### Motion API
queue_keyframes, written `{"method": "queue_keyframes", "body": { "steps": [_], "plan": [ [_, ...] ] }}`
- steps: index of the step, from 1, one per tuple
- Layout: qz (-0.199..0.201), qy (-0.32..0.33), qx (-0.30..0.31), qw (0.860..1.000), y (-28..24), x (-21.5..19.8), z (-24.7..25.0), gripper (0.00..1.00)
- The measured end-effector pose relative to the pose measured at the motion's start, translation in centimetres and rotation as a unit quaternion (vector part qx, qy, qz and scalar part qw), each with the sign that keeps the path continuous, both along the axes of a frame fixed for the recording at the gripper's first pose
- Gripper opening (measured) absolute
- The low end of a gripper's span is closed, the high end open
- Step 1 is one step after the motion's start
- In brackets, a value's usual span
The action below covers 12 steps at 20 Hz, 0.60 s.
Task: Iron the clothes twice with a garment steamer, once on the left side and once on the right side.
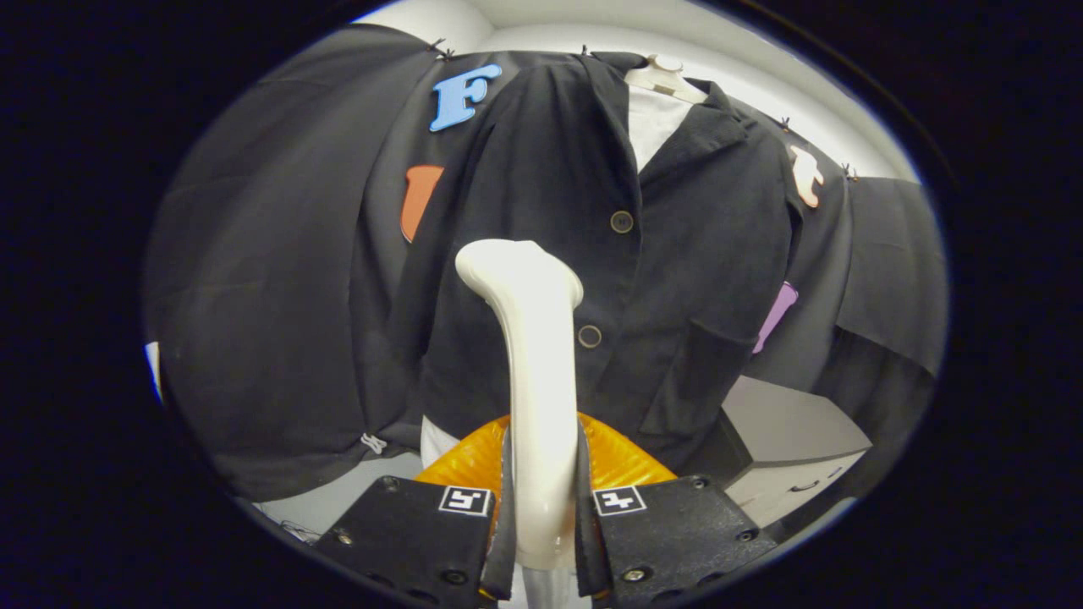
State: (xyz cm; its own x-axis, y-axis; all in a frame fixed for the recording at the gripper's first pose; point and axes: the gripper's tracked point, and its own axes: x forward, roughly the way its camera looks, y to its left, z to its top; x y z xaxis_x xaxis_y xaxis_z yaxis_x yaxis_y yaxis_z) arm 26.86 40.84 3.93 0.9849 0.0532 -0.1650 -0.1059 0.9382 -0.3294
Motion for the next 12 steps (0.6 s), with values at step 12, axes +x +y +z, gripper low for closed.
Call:
{"method": "queue_keyframes", "body": {
  "steps": [12],
  "plan": [
    [-0.042, 0.04, -0.042, 0.997, -0.7, -0.4, -8.5, 0.31]
  ]
}}
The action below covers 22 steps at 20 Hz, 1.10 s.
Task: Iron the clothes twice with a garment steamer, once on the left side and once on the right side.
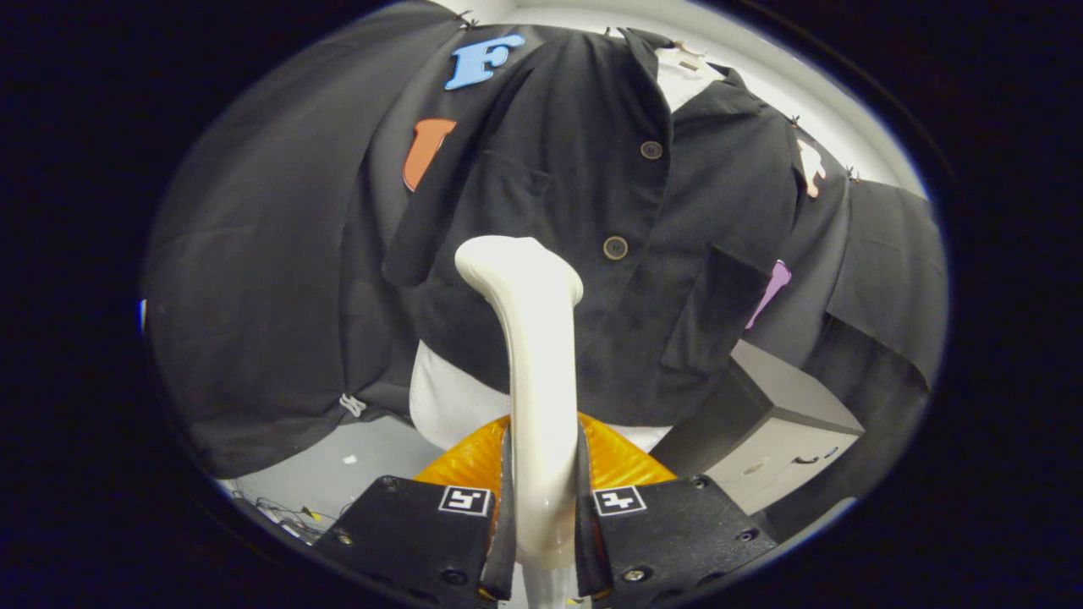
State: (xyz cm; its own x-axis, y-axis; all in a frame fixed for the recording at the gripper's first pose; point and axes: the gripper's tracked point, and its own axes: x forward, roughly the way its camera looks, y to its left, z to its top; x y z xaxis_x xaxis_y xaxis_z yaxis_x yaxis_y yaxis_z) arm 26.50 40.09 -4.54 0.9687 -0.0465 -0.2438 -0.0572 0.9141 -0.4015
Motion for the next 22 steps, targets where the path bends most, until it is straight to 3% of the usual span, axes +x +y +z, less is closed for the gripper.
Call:
{"method": "queue_keyframes", "body": {
  "steps": [8, 12, 22],
  "plan": [
    [-0.021, 0.026, -0.015, 0.999, -0.3, -0.4, -3.9, 0.31],
    [-0.012, 0.052, 0.03, 0.998, -0.5, -1.5, -4.8, 0.31],
    [-0.012, 0.05, 0.104, 0.993, -7.6, -9.6, 0.3, 0.31]
  ]
}}
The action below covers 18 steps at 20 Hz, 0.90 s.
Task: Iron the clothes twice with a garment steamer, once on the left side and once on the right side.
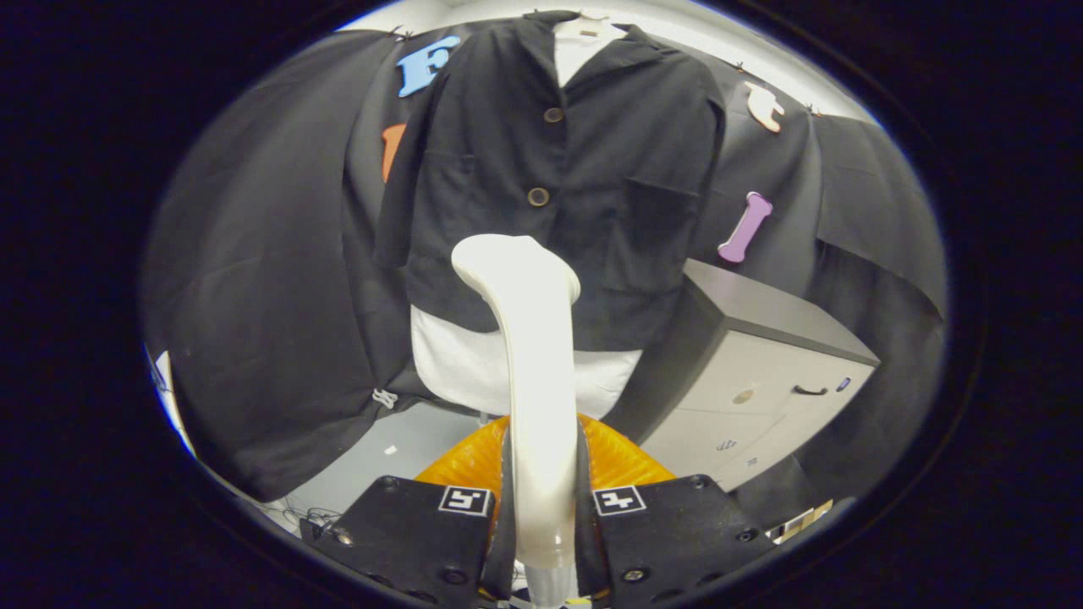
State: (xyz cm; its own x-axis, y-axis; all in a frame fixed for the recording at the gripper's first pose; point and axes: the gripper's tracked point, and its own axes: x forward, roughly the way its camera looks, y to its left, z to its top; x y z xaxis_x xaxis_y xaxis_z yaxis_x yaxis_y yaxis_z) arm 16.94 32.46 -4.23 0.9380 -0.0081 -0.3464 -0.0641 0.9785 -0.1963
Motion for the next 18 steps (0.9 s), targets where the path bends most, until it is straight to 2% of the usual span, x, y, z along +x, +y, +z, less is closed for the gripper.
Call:
{"method": "queue_keyframes", "body": {
  "steps": [13, 18],
  "plan": [
    [-0.122, -0.019, 0.022, 0.992, -18.8, -11.6, 6.5, 0.31],
    [-0.146, -0.021, 0.035, 0.988, -24.8, -14.8, 7.4, 0.31]
  ]
}}
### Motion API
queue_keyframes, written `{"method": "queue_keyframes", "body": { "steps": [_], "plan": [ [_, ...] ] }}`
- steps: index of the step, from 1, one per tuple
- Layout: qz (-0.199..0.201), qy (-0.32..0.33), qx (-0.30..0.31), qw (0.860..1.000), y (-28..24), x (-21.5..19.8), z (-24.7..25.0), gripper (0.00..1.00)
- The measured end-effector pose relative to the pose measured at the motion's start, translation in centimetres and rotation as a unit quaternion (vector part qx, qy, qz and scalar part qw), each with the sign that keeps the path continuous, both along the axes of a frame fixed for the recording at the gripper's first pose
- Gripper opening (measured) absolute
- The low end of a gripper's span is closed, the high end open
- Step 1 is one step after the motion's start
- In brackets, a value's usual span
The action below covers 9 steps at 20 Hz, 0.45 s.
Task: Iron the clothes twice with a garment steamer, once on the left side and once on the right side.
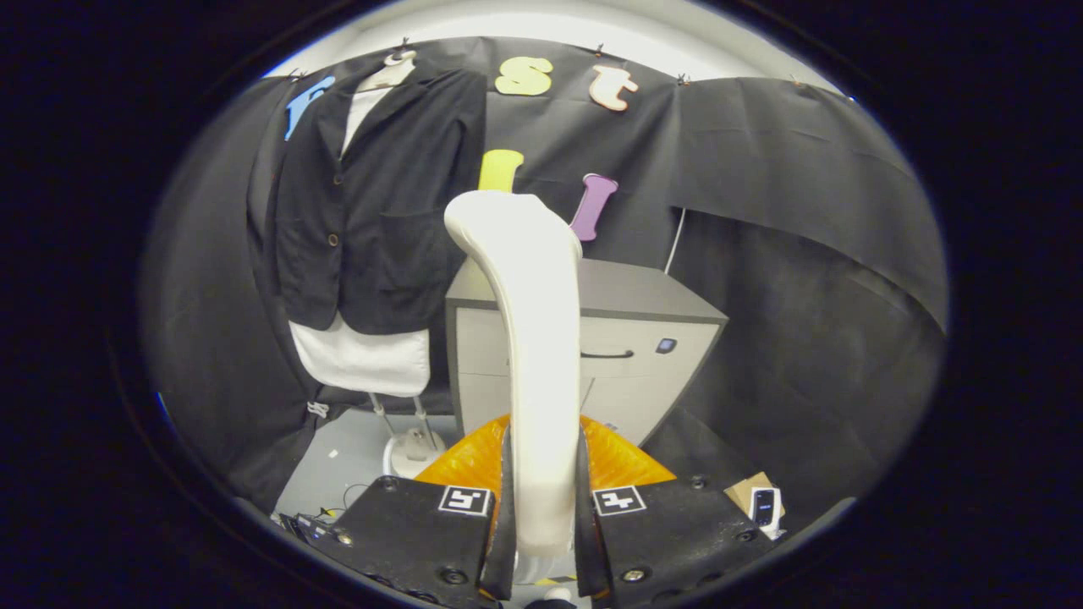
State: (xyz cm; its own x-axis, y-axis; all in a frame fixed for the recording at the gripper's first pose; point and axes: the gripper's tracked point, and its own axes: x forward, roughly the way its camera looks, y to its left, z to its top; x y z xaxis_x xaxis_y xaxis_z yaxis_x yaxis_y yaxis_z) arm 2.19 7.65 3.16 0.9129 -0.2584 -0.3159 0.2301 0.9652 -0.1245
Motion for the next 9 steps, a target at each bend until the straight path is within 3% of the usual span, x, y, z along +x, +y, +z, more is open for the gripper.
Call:
{"method": "queue_keyframes", "body": {
  "steps": [9],
  "plan": [
    [-0.005, -0.023, 0.012, 1.0, -10.2, -3.9, 3.4, 0.31]
  ]
}}
